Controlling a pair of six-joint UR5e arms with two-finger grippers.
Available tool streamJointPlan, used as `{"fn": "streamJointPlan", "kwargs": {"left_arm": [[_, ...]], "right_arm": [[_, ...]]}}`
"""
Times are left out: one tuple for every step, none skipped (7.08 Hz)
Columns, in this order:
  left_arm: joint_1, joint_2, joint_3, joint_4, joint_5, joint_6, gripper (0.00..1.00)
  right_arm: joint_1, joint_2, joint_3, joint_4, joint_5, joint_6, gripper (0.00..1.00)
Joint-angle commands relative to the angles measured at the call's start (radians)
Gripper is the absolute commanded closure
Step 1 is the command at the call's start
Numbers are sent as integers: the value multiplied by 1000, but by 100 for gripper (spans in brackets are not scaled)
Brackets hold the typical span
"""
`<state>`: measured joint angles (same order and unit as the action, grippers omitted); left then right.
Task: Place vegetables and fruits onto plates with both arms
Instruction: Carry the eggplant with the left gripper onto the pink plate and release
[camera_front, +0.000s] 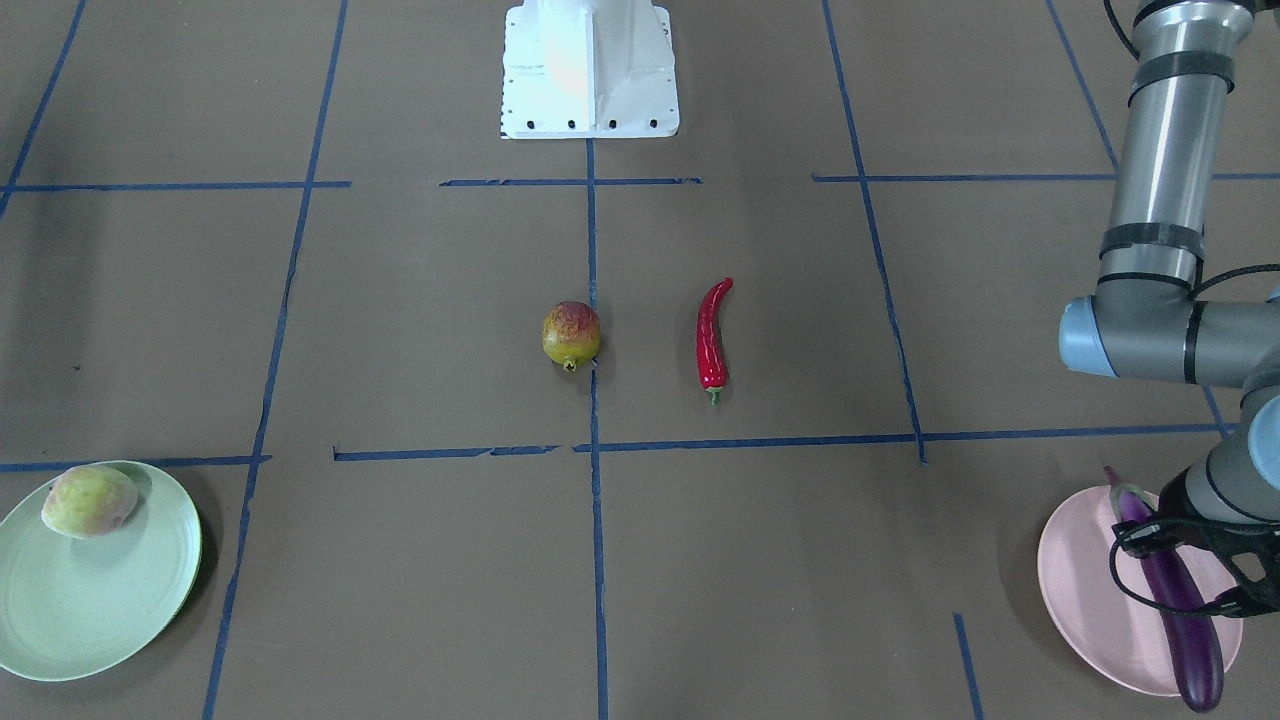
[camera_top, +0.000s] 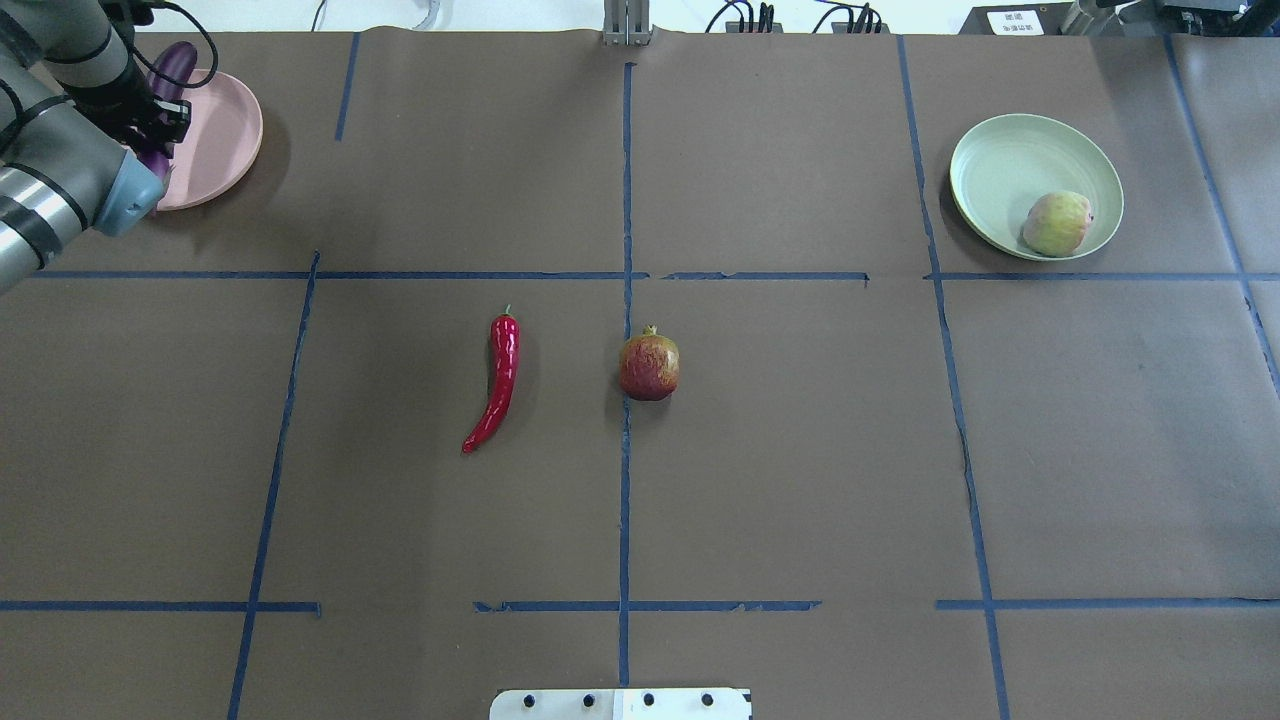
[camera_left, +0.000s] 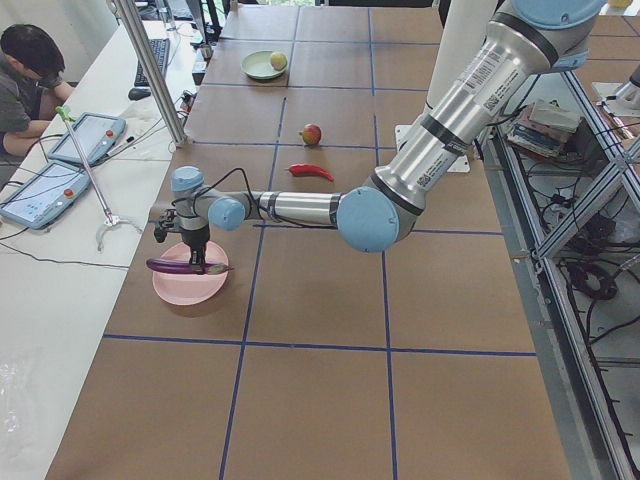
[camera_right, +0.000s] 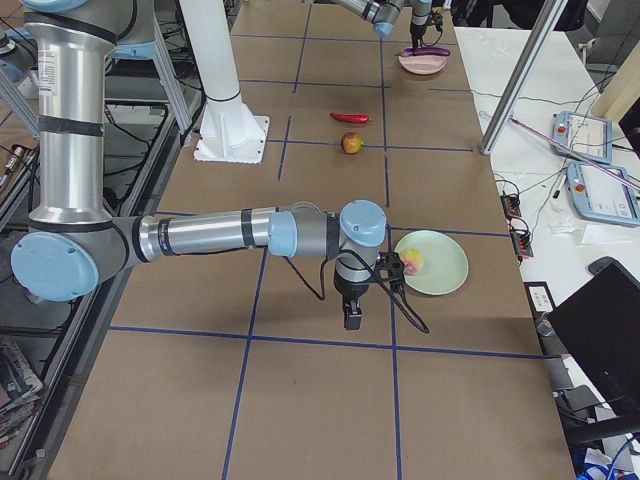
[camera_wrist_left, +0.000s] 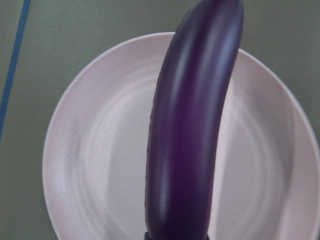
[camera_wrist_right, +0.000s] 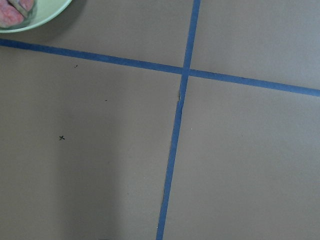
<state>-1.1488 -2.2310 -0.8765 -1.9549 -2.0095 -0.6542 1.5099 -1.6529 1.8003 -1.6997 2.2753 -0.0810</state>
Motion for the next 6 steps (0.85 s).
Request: {"fn": "streamJointPlan", "kwargs": {"left_arm": [[-9, -3, 4, -12, -6, 98, 0], [-31, 7, -13, -7, -81, 146, 0], [-95, 36, -51, 0, -169, 242, 0], [-133, 95, -123, 4, -219, 305, 0], [-162, 134, -194, 8, -244, 309, 0], [-172, 177, -278, 30, -250, 311, 0]], "right_arm": [[-11, 10, 2, 11, 1, 1, 0], [-22, 13, 2, 73, 4, 29, 0], [-80, 15, 1, 180, 7, 38, 0], [-126, 42, 2, 214, 12, 99, 0], [-173, 86, 11, 216, 21, 166, 0], [-230, 125, 37, 213, 23, 229, 0]]}}
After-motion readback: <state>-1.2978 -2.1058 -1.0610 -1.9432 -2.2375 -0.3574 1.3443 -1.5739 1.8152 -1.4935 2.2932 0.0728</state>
